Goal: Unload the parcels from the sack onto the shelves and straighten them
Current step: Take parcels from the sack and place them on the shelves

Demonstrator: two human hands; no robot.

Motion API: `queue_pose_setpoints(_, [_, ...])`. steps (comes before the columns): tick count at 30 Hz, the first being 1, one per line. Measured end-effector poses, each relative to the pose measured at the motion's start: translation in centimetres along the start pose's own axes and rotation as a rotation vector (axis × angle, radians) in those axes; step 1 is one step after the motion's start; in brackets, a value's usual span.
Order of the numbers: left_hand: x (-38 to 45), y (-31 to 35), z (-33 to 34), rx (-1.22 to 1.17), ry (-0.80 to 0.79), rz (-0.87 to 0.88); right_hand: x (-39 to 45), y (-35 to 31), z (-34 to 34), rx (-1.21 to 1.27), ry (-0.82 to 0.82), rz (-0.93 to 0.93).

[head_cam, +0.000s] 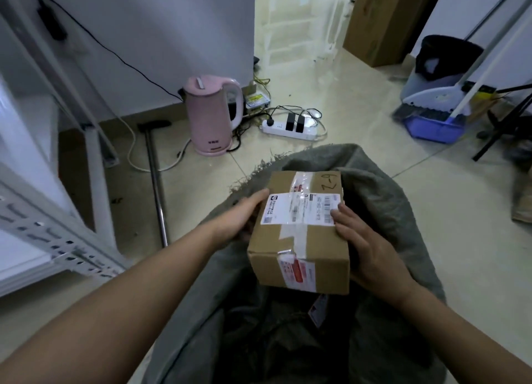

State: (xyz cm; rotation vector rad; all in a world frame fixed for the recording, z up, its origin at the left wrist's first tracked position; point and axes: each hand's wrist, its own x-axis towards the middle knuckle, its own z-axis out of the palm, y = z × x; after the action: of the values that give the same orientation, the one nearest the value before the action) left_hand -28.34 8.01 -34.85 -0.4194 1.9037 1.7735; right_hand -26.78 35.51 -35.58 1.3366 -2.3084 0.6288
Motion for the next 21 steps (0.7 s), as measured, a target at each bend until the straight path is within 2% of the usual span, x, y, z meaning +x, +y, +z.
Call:
queue_pose_setpoints(2, [-1.3, -0.8, -0.9, -0.208, -0.188, -0.176, 0.4, -1.2, 0.3, -0.041, 0.024, -0.069])
queue_pose_setpoints(4, [-2.2, -1.8, -1.7, -0.321, -0.235, -0.215, 1.0, -2.1, 0.9, -0.089, 0.035, -0.156])
queue_pose_setpoints(8, [-2.9, -3.5, -3.4, -0.392, -0.142, -0.133, 2.0, -2.5, 2.4, -0.161, -0.051, -0.234])
queue_pose_setpoints(10, [-3.3, -3.9, -4.1, -0.401, -0.089, -0.080, 1.7, -2.2, 2.8, -0.149, -0.155, -0.163])
queue_pose_setpoints(12, [-3.7, -4.1, -4.5, -0.421, -0.045, -0.004, 1.4, -1.9, 3.4, -0.069, -0.213, 0.045])
queue_pose_setpoints(13, [-3.9, -4.1, -4.4, -0.434, -0.014, 0.031, 1.4, -2.0, 3.7, 0.042, -0.212, 0.213])
queue_pose_setpoints(14, [-4.2, -4.2, -4.4, -0.458, 0.026, 0.061, 1.8, -2.5, 4.0, 0.236, -0.214, 0.427])
queue_pose_setpoints(17, [-5.8, -3.5, -3.7, -0.606, 0.154, 0.077, 4.6, -4.2, 3.3, 1.150, -0.099, 1.191])
queue_pose_setpoints(18, [-6.5, -3.2, -3.3, -0.660, 0.177, 0.070, 5.3, -4.2, 3.1, 1.379, -0.056, 1.333])
queue_pose_setpoints(19, [-7.6, -2.5, -3.0, -0.710, 0.177, 0.060, 6.2, -4.5, 2.2, 1.502, -0.043, 1.382])
queue_pose_setpoints(21, [-10.2, -0.9, -2.4, -0.753, 0.132, 0.040, 8.2, -5.4, -0.2, 1.565, -0.021, 1.412])
